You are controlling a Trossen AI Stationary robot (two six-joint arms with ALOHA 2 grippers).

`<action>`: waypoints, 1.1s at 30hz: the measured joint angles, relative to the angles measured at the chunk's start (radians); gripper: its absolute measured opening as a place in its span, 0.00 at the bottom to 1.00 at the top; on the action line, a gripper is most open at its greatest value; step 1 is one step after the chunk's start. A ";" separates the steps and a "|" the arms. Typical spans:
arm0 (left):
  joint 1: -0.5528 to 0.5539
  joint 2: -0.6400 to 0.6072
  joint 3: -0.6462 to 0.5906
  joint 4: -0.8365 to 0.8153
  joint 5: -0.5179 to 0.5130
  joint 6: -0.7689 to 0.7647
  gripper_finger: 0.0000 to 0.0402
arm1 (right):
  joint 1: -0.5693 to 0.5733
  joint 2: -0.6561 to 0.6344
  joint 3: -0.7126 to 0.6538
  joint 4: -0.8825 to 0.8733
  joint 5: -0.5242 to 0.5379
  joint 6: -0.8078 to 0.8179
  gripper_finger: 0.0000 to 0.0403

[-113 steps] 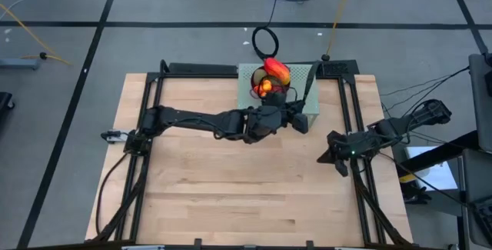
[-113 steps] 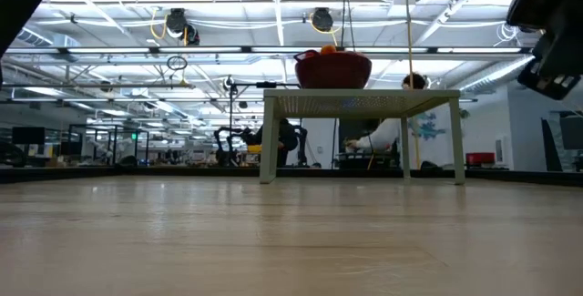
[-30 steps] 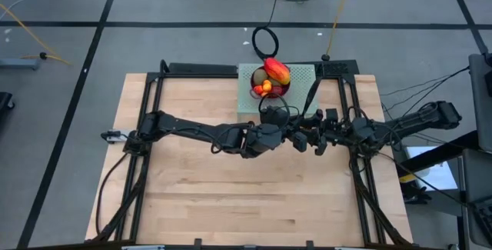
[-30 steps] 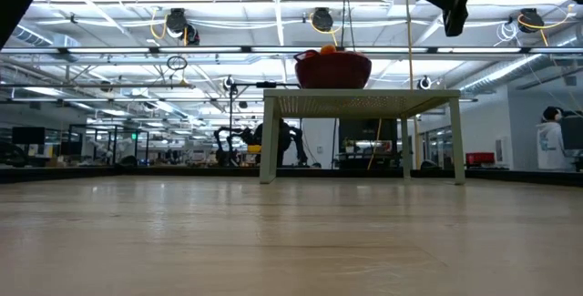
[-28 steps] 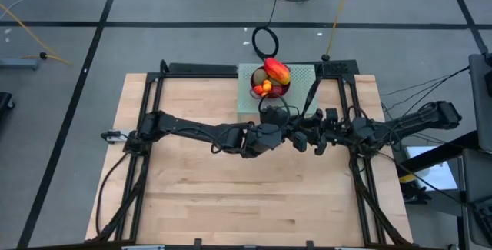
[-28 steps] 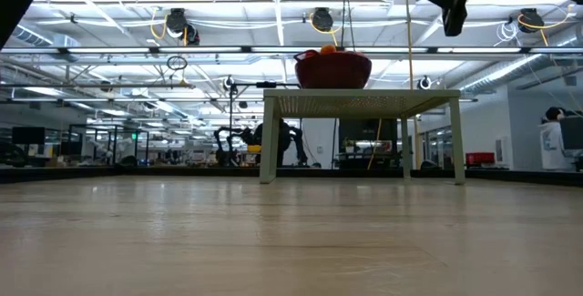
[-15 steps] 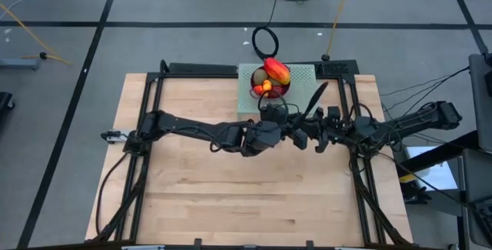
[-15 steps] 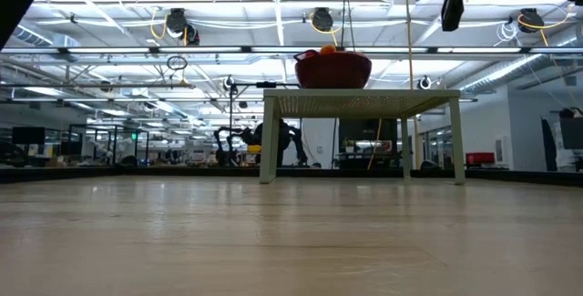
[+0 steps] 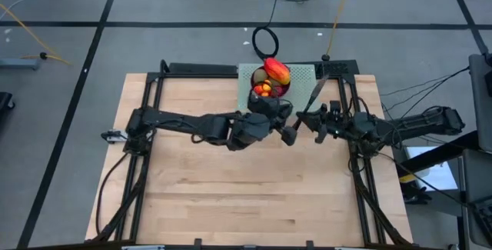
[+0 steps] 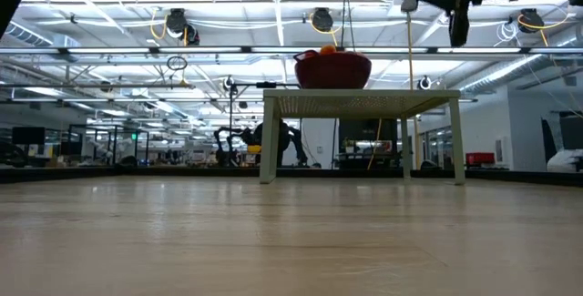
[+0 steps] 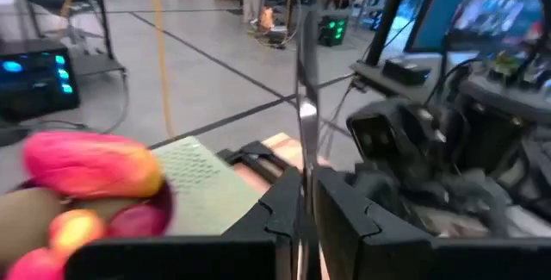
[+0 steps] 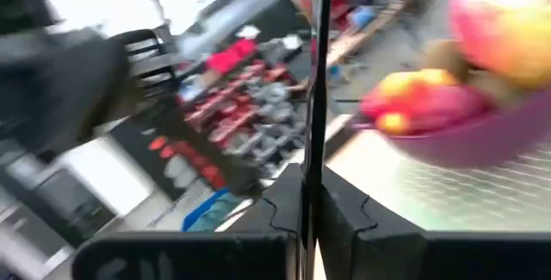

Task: Pick & Place Fruit
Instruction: Put the knife on the shelf

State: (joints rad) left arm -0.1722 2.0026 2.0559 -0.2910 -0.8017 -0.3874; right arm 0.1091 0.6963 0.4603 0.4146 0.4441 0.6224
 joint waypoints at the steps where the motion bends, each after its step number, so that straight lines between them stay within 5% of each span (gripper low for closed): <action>1: -0.008 -0.009 0.000 -0.025 -0.015 0.000 0.08 | -0.023 -0.012 0.000 -0.036 0.000 0.027 0.02; 6: -0.061 -0.011 0.000 -0.099 -0.065 0.001 0.08 | -0.164 -0.069 0.000 -0.266 -0.122 0.198 0.02; 14: -0.112 -0.010 -0.001 -0.233 -0.087 -0.077 0.08 | -0.421 -0.064 0.012 -0.352 -0.508 0.377 0.02; 24: -0.141 -0.010 -0.001 -0.371 -0.115 -0.176 0.08 | -0.672 0.019 0.232 -0.726 -0.816 0.333 0.02; 33: -0.146 -0.010 -0.001 -0.452 -0.054 -0.194 0.08 | -0.796 0.135 0.254 -0.732 -1.002 0.303 0.02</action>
State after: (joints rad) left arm -0.3183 1.9923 2.0546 -0.7430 -0.8558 -0.5814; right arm -0.6869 0.8312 0.7147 -0.3175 -0.5575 0.9259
